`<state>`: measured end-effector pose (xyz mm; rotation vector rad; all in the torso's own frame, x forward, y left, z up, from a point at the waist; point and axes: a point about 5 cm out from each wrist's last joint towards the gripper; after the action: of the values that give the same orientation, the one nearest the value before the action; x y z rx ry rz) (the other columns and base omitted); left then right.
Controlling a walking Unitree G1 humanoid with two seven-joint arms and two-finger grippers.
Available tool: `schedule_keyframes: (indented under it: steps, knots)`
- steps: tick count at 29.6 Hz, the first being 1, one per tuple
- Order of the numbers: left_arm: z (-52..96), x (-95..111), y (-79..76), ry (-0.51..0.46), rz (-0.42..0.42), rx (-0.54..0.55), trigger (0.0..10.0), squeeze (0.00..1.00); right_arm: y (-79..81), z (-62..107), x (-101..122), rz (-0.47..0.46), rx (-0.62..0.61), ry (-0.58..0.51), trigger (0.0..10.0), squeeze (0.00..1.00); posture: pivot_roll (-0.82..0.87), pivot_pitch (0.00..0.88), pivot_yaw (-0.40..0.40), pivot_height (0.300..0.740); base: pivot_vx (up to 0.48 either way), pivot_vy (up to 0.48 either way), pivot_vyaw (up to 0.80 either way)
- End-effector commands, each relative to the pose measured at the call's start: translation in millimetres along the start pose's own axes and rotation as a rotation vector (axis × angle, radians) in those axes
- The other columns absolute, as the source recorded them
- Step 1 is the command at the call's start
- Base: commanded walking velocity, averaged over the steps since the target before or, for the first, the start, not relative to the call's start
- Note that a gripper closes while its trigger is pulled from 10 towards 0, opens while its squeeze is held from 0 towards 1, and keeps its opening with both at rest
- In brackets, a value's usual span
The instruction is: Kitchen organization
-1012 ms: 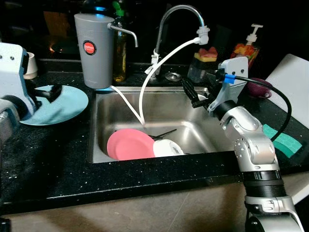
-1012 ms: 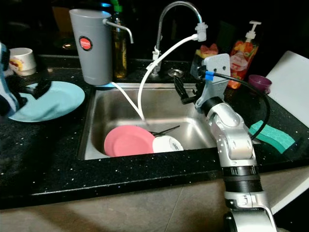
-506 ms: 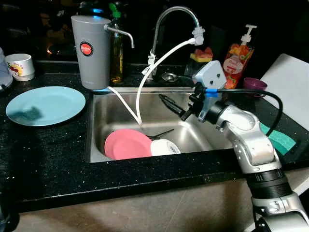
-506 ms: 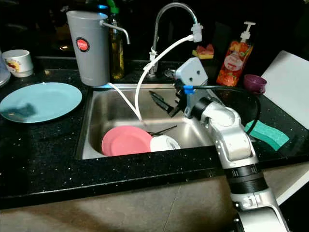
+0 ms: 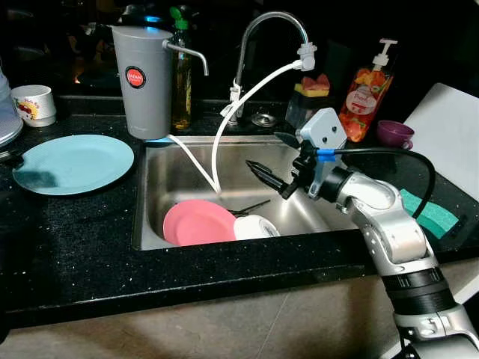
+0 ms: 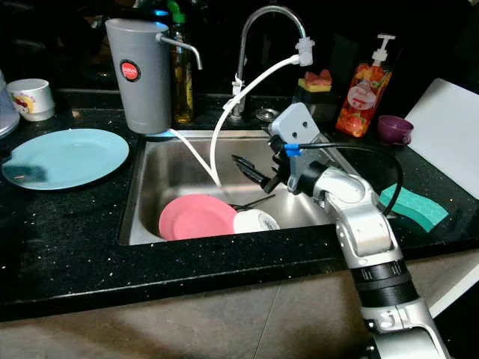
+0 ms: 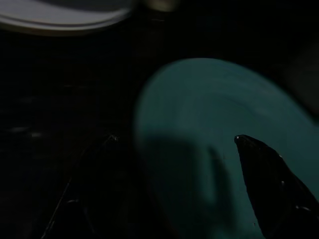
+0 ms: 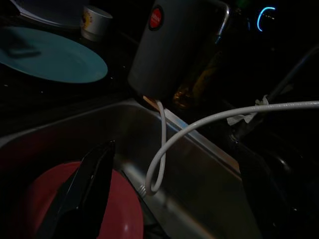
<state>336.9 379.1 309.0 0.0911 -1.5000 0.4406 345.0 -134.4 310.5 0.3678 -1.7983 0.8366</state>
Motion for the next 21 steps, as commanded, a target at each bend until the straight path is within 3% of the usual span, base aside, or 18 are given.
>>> schedule_keyframes:
  steps: [1,6,9,10,14,15,18,20,21]
  knots:
    - [-2.7,-3,-3.6,0.006,0.017,-0.03,10.0,0.0,-2.2,0.9,-1,0.011,-0.002,0.002,10.0,0.0,0.16,0.072,-0.059,0.74,0.0,0.0,0.0]
    - [-10.7,-20,-1.9,0.018,0.153,-0.004,10.0,0.0,-0.2,-1.0,3,0.021,0.012,-0.009,10.0,0.0,0.16,0.068,-0.061,0.74,0.0,0.0,0.0]
    - [-11.6,-25,-0.4,0.024,0.17,0.021,10.0,0.0,-0.3,-0.2,3,0.023,0.013,-0.009,10.0,0.0,0.14,0.061,-0.054,0.74,0.0,0.0,0.0]
    - [-12.9,-36,3.8,0.042,0.15,0.083,10.0,0.0,-2.1,3.3,3,0.029,0.007,-0.003,10.0,0.0,0.13,0.059,-0.051,0.74,0.0,0.0,0.0]
    - [-13.0,-40,6.8,0.046,0.115,0.116,10.0,0.0,-3.2,5.1,4,0.033,0.002,0.001,10.0,0.0,0.13,0.059,-0.051,0.74,0.0,0.0,0.0]
    - [-12.9,-40,8.1,0.03,0.072,0.127,10.0,0.0,-3.7,5.8,4,0.035,-0.001,0.002,10.0,0.0,0.13,0.059,-0.051,0.74,0.0,0.0,0.0]
    - [-12.0,-18,3.8,-0.099,0.07,0.076,10.0,0.0,-5.6,7.8,5,0.041,-0.012,0.002,10.0,0.0,0.11,0.056,-0.045,0.74,0.0,0.0,0.0]
    - [-12.0,-18,3.8,-0.099,0.07,0.076,10.0,0.0,-5.6,7.8,5,0.041,-0.012,0.002,10.0,0.0,0.11,0.056,-0.045,0.74,0.0,0.0,0.0]
    - [-9.3,-5,6.0,-0.15,0.106,0.07,10.0,0.0,-6.3,8.7,5,0.042,-0.015,0.003,10.0,0.0,0.1,0.057,-0.039,0.74,0.0,0.0,0.0]
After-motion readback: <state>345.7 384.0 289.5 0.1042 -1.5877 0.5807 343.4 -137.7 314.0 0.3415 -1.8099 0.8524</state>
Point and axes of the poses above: a point about 5 cm out from each wrist's last joint towards the gripper, its own z axis pointing back from the gripper into the wrist, its own x axis along the axis of the wrist's last joint, y = z × x, and after that the axes turned 6 degrees about -z, right-handed
